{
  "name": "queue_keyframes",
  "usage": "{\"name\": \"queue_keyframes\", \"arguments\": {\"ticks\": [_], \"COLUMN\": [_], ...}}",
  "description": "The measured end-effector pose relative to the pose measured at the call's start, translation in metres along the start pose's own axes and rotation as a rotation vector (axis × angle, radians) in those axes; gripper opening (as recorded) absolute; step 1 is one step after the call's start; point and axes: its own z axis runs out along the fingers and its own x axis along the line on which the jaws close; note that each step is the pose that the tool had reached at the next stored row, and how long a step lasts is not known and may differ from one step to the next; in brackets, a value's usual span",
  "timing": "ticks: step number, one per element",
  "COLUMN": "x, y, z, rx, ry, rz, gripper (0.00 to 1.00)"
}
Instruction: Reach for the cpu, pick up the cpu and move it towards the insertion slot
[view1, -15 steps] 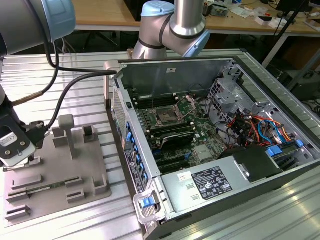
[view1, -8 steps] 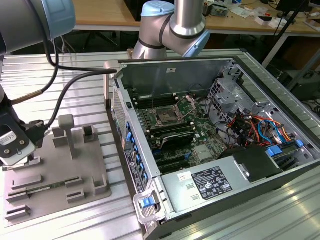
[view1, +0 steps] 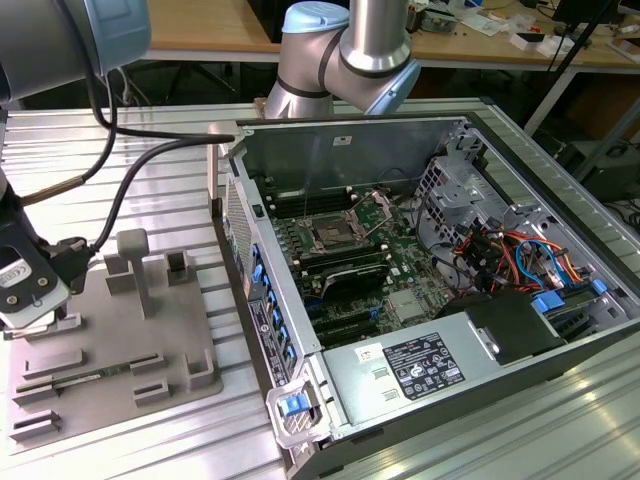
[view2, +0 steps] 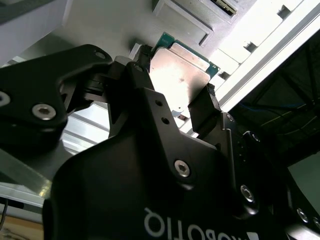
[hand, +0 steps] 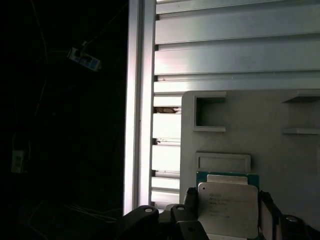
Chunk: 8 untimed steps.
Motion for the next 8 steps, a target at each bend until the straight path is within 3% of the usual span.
{"name": "queue_keyframes", "arguments": {"ticks": [8], "x": [0.0000], "y": [0.0001], "z": [-0.0035], "rx": [-0.0003], "ry": [0.0000], "rz": [0.000], "gripper": [0.55]}}
